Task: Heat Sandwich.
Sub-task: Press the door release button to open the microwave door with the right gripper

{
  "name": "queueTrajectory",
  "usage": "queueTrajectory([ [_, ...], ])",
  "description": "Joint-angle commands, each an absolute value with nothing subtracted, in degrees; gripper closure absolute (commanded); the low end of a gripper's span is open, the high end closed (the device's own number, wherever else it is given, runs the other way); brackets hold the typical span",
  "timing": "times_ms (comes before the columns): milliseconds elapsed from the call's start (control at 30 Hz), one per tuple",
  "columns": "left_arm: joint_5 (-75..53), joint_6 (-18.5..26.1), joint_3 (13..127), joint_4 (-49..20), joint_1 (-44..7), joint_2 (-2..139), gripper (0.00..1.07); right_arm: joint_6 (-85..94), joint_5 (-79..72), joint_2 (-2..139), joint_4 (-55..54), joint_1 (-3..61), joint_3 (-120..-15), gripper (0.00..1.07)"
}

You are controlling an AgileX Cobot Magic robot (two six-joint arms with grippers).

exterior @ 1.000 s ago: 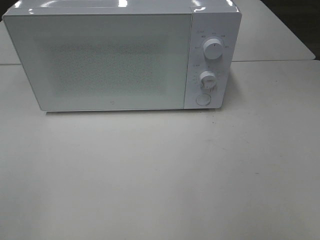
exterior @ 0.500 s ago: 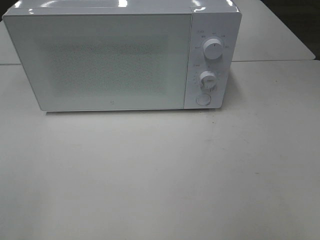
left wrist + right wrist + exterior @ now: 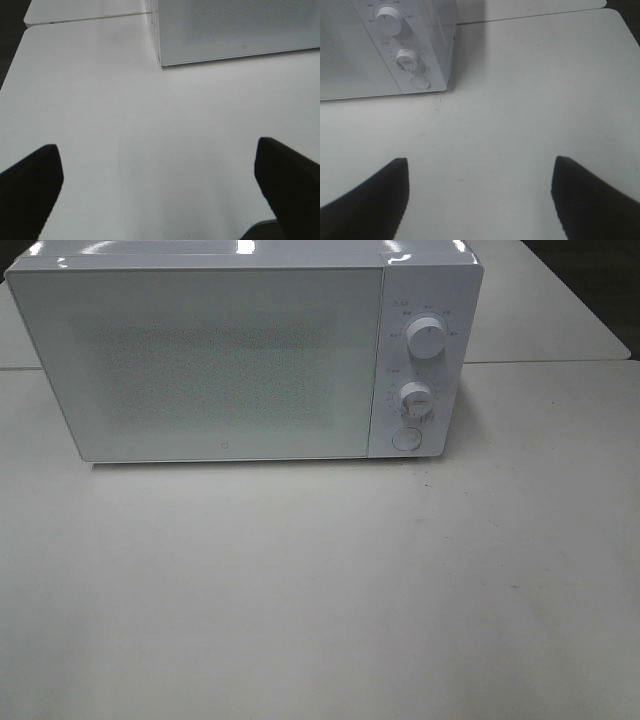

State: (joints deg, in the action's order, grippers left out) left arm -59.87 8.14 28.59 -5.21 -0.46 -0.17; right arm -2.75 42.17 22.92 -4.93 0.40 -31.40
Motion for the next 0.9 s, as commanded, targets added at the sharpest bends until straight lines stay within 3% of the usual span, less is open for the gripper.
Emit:
queueTrajectory([
  [33,-59.53,8.08,28.59,-5.44,-0.29,-1.83,0.03,-1.83,37.47,27.16,-5.27,0.06,-31.86,0.31],
  [900,-59.53,8.08,28.59,-5.44,-0.29,-1.83,0.03,3.09,10.77,57.24,-12.38,1.26,-30.14,0.31],
])
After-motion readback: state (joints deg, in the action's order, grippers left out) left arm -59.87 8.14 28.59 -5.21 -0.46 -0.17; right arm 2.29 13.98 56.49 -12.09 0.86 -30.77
